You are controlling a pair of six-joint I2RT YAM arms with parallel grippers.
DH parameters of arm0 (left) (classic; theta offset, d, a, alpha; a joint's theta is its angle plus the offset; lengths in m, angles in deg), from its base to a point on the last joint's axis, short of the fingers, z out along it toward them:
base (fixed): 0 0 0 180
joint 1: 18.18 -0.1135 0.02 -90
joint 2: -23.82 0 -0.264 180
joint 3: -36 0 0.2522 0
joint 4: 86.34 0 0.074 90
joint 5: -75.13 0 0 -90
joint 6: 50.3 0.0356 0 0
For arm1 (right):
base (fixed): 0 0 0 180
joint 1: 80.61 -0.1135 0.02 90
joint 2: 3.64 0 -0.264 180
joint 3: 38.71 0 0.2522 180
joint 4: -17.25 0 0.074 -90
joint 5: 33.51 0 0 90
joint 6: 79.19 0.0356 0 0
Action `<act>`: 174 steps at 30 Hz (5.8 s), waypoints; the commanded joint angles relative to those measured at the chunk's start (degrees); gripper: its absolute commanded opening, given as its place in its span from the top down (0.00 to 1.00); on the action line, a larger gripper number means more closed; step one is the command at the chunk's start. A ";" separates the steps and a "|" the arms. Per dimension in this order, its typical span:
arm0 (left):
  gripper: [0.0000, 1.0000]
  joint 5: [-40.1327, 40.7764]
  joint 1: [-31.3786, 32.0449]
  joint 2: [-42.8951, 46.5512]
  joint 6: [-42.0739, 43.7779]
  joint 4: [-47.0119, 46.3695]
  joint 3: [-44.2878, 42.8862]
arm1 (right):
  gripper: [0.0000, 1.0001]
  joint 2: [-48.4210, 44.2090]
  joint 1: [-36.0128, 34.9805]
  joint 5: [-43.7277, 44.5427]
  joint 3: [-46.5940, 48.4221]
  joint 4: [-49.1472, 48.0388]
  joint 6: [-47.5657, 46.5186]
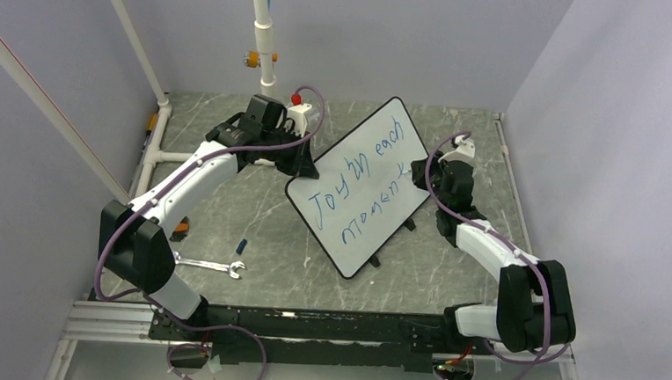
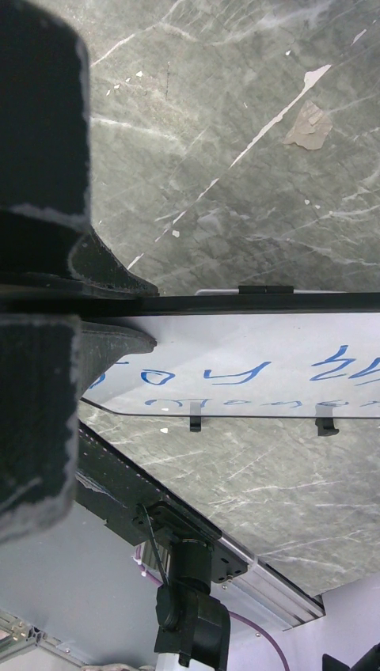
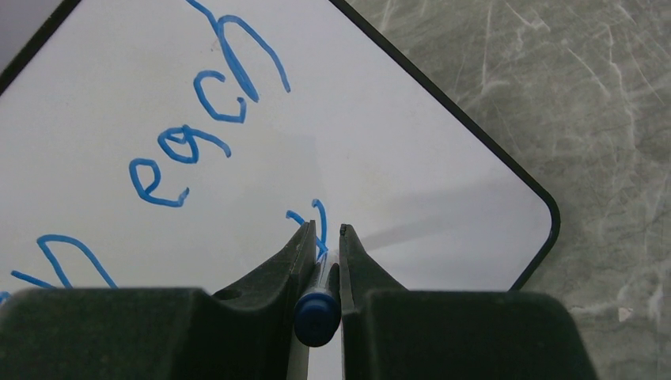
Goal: Write a sentence on the whiteboard
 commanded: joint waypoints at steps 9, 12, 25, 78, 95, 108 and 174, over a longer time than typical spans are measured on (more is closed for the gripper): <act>1.00 18.34 -0.67 0.18 11.21 1.93 -0.22 | 1.00 -2.41 -0.32 1.79 -5.20 4.11 -0.03; 1.00 18.39 -0.62 0.19 11.14 1.85 -0.20 | 1.00 -2.95 -0.37 3.50 -5.04 4.82 -1.21; 1.00 18.12 -0.26 -0.15 11.22 1.83 -0.27 | 1.00 1.71 -0.34 5.96 2.09 4.03 -4.07; 1.00 11.39 5.23 -0.52 16.69 14.60 -3.20 | 1.00 -39.75 -1.02 5.21 11.83 34.04 -1.26; 1.00 11.75 13.50 -11.12 13.33 12.34 -7.49 | 1.00 -42.64 -1.03 6.30 10.99 37.69 -3.23; 1.00 22.04 11.00 -7.12 13.90 16.65 -1.36 | 1.00 -42.99 -1.02 6.51 10.09 37.72 -3.21; 0.46 21.55 9.20 7.28 10.28 12.10 6.50 | 1.00 -41.37 -1.02 4.71 6.49 35.78 1.24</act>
